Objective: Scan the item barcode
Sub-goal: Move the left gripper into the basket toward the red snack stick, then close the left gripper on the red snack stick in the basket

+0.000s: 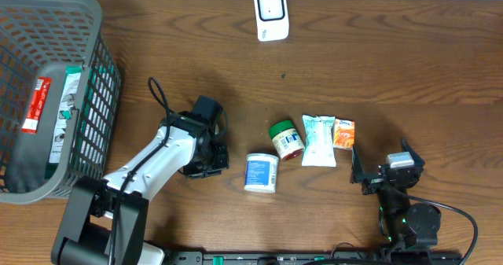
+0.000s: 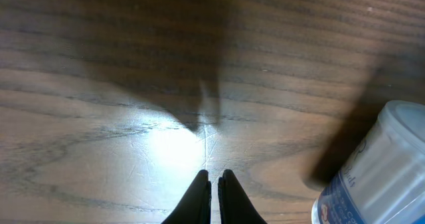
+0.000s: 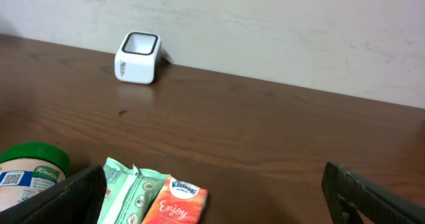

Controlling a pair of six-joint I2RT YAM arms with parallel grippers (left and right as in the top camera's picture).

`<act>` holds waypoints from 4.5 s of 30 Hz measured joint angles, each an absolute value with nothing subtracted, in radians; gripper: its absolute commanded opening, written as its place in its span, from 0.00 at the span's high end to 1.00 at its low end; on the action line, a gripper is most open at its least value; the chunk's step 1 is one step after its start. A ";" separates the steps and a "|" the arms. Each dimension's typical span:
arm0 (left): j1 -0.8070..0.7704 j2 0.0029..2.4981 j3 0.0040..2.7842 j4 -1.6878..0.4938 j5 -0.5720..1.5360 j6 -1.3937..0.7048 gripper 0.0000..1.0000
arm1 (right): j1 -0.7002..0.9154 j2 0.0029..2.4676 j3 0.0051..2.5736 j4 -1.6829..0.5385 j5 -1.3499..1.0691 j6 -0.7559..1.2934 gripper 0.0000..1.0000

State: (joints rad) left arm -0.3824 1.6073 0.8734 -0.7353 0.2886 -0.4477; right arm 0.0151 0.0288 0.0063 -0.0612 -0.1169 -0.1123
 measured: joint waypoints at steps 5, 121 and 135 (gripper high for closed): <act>-0.382 1.599 0.916 -0.810 0.287 -0.446 0.92 | 0.015 0.029 0.006 -0.061 -0.117 -0.112 0.01; 0.613 2.236 1.859 -0.902 -0.389 -0.411 0.93 | 0.015 0.030 0.006 -0.061 -0.117 -0.112 0.01; 0.616 2.236 1.852 -0.863 -0.337 0.076 0.83 | 0.015 0.030 0.006 -0.062 -0.117 -0.112 0.01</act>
